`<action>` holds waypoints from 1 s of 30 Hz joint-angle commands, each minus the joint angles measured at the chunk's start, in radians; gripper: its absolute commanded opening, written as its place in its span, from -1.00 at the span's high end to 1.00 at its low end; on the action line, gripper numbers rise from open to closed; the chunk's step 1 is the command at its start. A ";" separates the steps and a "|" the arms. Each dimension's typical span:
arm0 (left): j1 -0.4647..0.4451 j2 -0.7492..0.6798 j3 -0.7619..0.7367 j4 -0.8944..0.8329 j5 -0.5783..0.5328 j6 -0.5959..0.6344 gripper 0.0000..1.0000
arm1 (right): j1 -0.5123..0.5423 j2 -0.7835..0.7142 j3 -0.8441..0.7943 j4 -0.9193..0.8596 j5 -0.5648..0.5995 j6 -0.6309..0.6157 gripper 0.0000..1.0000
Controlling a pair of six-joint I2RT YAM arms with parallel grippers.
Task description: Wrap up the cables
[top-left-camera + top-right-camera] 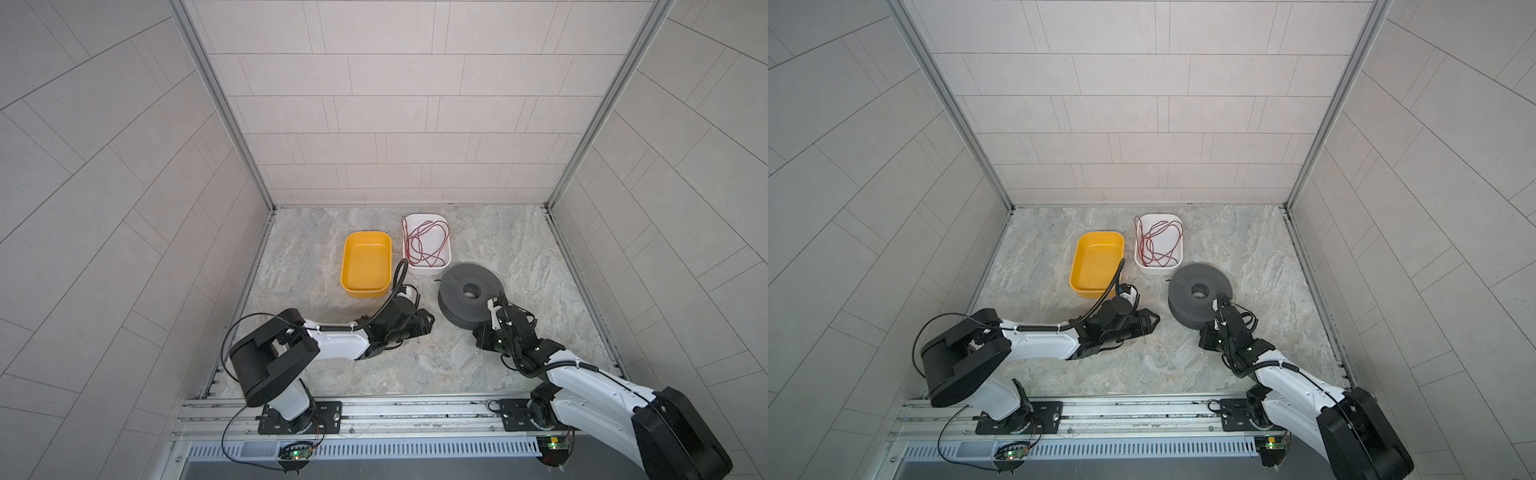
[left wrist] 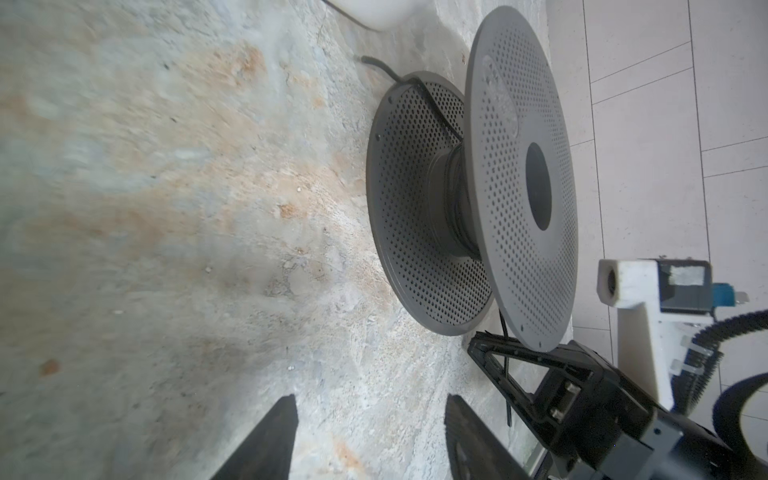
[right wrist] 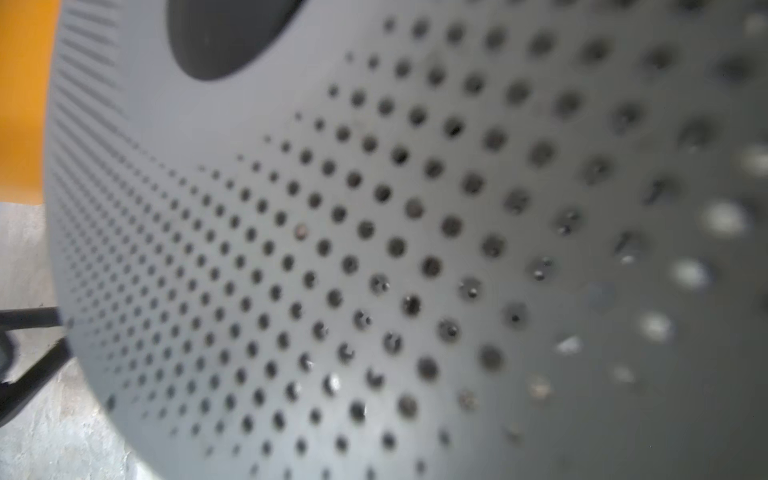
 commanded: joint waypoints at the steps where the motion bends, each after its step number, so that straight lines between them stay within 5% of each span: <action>1: 0.001 -0.082 0.044 -0.158 -0.045 0.104 -0.28 | 0.007 0.057 0.005 0.068 -0.010 0.039 1.00; 10: 0.004 -0.164 0.012 -0.184 -0.152 0.148 -0.31 | 0.022 0.189 0.046 0.078 -0.070 0.032 0.93; 18: 0.004 -0.128 -0.004 -0.134 -0.139 0.134 -0.31 | 0.025 0.081 0.035 -0.016 -0.021 0.012 0.57; 30: 0.005 -0.117 -0.006 -0.121 -0.137 0.134 -0.31 | 0.025 -0.016 0.010 -0.085 0.017 -0.014 0.48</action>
